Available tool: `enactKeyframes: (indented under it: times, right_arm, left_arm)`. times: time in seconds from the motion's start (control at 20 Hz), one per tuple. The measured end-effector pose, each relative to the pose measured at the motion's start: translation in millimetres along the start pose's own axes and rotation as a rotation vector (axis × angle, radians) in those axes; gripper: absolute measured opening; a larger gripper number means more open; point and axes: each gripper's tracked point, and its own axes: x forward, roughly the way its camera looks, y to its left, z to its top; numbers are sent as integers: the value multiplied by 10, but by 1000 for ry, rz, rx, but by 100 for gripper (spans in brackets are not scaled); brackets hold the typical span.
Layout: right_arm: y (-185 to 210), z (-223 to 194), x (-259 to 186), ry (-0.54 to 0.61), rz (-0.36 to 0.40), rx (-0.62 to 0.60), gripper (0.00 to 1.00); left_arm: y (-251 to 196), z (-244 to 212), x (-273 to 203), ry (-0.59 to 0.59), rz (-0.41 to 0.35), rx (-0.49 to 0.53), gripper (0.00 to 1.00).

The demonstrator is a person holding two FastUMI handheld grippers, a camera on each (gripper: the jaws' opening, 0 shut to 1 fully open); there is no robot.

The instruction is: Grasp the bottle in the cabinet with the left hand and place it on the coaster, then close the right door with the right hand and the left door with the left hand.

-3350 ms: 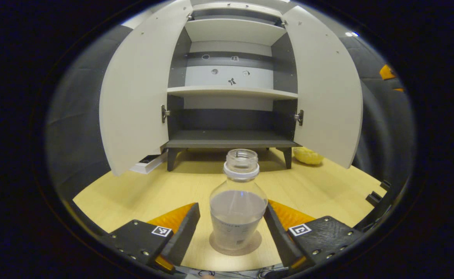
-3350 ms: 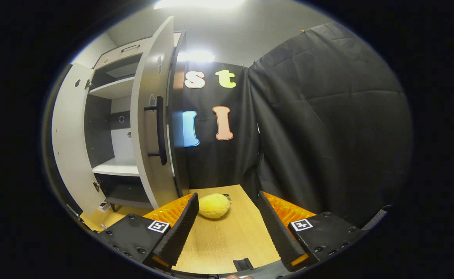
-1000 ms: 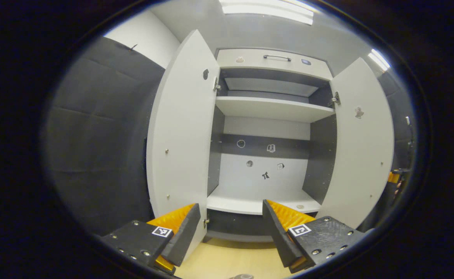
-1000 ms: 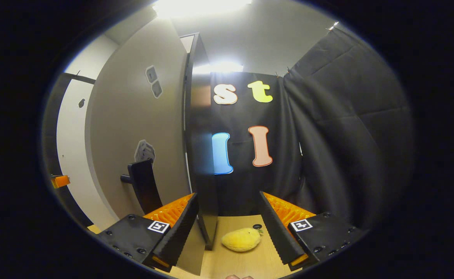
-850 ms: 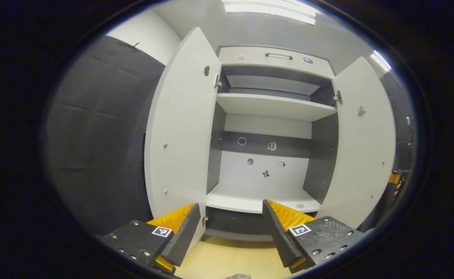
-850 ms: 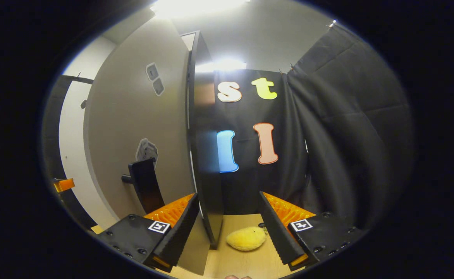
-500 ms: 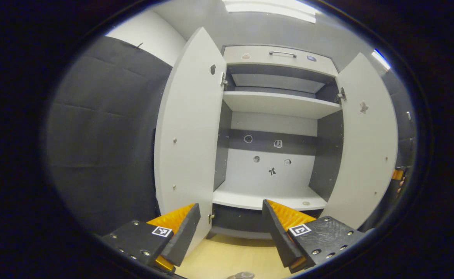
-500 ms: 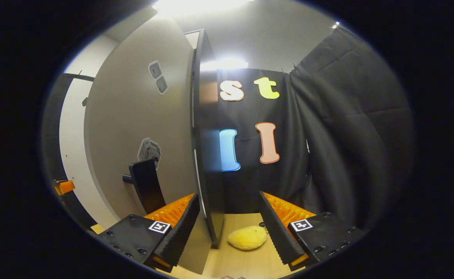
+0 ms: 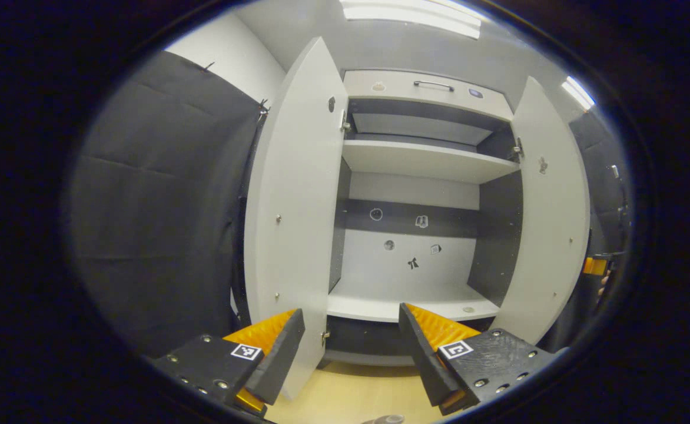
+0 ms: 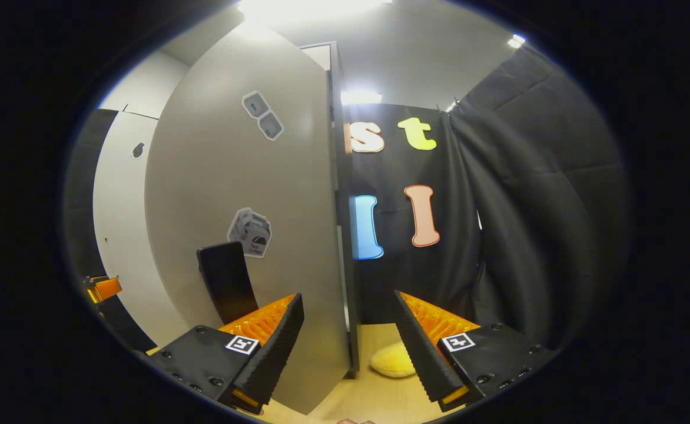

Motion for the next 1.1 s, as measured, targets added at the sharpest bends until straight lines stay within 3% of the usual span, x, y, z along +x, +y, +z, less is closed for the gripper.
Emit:
enactKeyframes:
  times: [0.1, 0.15, 0.3, 0.4, 0.55, 0.75, 0.8, 0.95, 1.0, 1.05, 1.1]
  right_arm:
    - [159, -9, 50, 5, 2, 2, 96]
    - [240, -20, 73, 9, 5, 0, 97]
    - [516, -28, 195, 9, 22, 1, 96]
    - [746, -50, 293, 13, 49, 9, 97]
    - [995, -73, 312, 19, 72, 8, 97]
    - [1053, -74, 294, 16, 48, -31, 97]
    - [1069, -68, 290, 15, 42, -33, 97]
    - [1096, -50, 202, -2, 16, -32, 97]
    - [1103, -48, 164, -10, 4, -32, 97]
    - [1116, -58, 130, -15, -7, -31, 97]
    - [1136, -73, 105, -14, -15, -29, 96]
  left_arm:
    - [98, 30, -20, -3, -12, -16, 100]
    - [152, 35, -26, -5, -18, -29, 93]
    - [329, 30, -79, -3, -19, -43, 93]
    - [485, 38, -149, -5, -9, -37, 96]
    - [781, 64, -284, -12, 31, 1, 93]
    - [1195, 46, -393, -20, 71, -3, 93]
    - [1317, 41, -380, -23, 79, -11, 99]
    - [1617, 98, -345, -45, 97, -29, 99]
    - [1713, 111, -332, -55, 99, -28, 93]
    - [1818, 116, -313, -61, 101, -26, 99]
    - [1942, 127, -287, -63, 103, -25, 99]
